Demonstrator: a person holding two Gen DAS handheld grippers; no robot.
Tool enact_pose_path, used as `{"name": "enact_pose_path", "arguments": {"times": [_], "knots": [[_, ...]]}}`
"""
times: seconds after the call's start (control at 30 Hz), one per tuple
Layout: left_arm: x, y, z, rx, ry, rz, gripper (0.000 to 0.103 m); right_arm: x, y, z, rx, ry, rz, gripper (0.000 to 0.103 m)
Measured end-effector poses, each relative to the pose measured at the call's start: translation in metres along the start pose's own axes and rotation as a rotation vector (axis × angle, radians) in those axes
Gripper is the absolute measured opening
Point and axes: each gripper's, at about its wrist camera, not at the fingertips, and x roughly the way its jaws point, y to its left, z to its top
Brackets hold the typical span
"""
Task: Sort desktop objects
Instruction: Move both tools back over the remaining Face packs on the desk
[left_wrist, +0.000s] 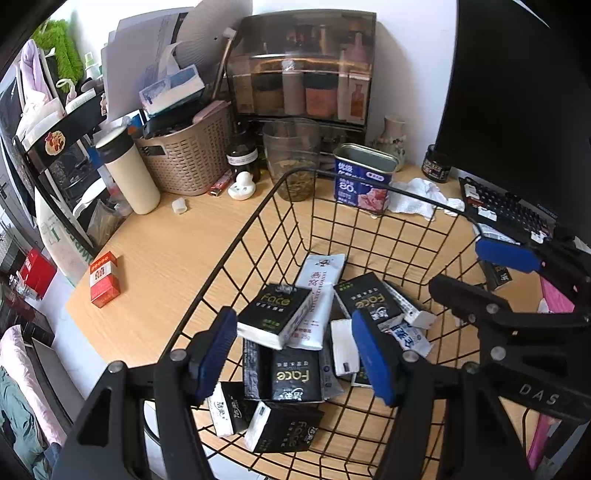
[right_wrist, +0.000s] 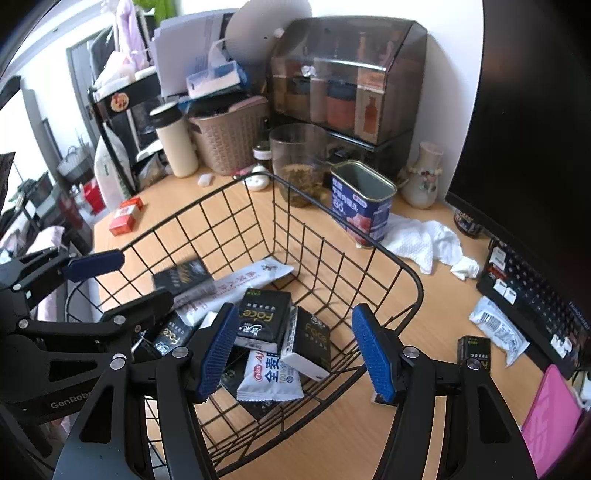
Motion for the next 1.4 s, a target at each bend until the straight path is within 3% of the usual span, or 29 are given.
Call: {"name": "enact_pose_path", "arguments": {"times": [0.1, 0.23, 0.33, 0.53, 0.67, 0.87, 1.1, 1.13, 1.27, 1.4], "knots": [[-0.015, -0.007, 0.0, -0.006, -0.026, -0.025, 0.07, -0.019, -0.008, 0.004, 0.005, -0.027, -0.005, 0.063], [-0.034, -0.032, -0.002, 0.06, -0.065, -0.037, 0.075, -0.068, -0.039, 0.004, 0.058, -0.119, -0.042, 0.064], [-0.046, -0.06, -0.003, 0.113, -0.086, -0.039, 0.079, -0.092, -0.066, -0.011, 0.089, -0.141, -0.087, 0.068], [-0.063, -0.132, -0.007, 0.251, -0.117, -0.099, 0.079, -0.101, -0.126, -0.062, 0.2, -0.072, -0.168, 0.068], [-0.042, -0.176, -0.012, 0.298, -0.059, -0.157, 0.081, -0.105, -0.156, -0.094, 0.253, -0.053, -0.201, 0.068], [0.026, -0.212, -0.022, 0.269, 0.096, -0.179, 0.081, -0.063, -0.189, -0.124, 0.286, 0.037, -0.213, 0.068], [0.057, -0.245, -0.022, 0.264, 0.056, 0.055, 0.086, 0.0, -0.214, -0.124, 0.198, 0.125, -0.239, 0.068], [0.059, -0.248, -0.022, 0.247, 0.06, 0.049, 0.086, 0.004, -0.218, -0.12, 0.192, 0.128, -0.224, 0.068], [0.069, -0.255, -0.026, 0.192, 0.131, -0.106, 0.086, 0.013, -0.23, -0.106, 0.199, 0.143, -0.198, 0.068], [0.094, -0.25, -0.024, 0.122, 0.17, -0.056, 0.086, 0.021, -0.233, -0.103, 0.193, 0.154, -0.202, 0.068]]}}
